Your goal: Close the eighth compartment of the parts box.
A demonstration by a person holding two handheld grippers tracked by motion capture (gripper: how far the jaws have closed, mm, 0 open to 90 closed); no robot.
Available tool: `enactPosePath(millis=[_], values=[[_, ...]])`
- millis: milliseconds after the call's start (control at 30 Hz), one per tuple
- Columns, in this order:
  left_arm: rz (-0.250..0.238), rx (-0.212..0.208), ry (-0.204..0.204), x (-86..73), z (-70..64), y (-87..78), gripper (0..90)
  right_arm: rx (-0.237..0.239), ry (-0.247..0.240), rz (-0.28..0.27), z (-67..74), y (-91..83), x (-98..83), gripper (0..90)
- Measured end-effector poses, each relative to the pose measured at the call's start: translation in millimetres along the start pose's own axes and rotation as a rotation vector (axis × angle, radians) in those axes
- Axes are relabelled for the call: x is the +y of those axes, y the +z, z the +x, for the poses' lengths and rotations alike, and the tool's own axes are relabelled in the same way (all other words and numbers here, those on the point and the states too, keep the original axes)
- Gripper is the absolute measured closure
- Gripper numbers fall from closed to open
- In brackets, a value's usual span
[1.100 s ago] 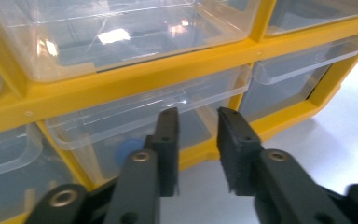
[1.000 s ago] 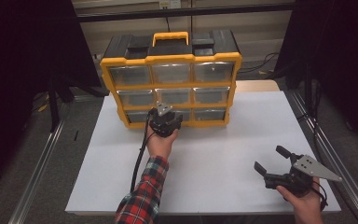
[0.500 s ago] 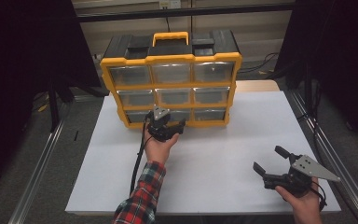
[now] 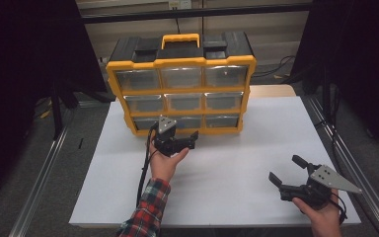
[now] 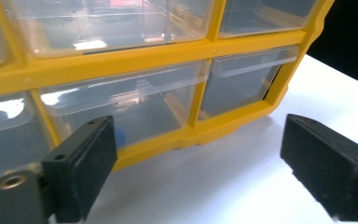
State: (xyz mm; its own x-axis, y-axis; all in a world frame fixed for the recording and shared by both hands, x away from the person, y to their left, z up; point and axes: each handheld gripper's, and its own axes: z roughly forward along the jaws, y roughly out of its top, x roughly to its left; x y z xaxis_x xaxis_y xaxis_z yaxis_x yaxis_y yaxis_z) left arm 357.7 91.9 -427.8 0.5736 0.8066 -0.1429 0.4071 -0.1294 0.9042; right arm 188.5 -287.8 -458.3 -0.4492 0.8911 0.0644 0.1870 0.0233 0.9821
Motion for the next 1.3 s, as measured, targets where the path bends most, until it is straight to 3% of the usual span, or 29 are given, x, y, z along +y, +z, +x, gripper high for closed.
enactPosePath(millis=[333, 567, 900, 967, 1300], values=[[-0.020, 0.000, 0.002, -10.5, 8.8, -17.5, 3.9, -0.001, 0.002, 0.002, 0.3, 0.1, -0.6, 1.0], [-0.037, -0.023, 0.004, -18.4, 13.1, -28.2, 3.1, -0.001, 0.004, 0.004, 0.4, 0.3, -1.0, 1.0], [-0.073, -0.008, 0.008, -26.3, 16.0, -40.1, 2.4, 0.000, 0.004, 0.005, 0.3, 0.0, -1.0, 1.0], [-0.087, -0.024, 0.011, -27.8, 16.8, -42.7, 2.4, 0.002, 0.004, 0.004, 0.4, 0.0, -1.0, 1.0], [-0.104, -0.027, 0.016, -35.3, 20.5, -54.7, 2.8, 0.001, 0.004, 0.003, 0.8, 0.2, -1.1, 0.9]])
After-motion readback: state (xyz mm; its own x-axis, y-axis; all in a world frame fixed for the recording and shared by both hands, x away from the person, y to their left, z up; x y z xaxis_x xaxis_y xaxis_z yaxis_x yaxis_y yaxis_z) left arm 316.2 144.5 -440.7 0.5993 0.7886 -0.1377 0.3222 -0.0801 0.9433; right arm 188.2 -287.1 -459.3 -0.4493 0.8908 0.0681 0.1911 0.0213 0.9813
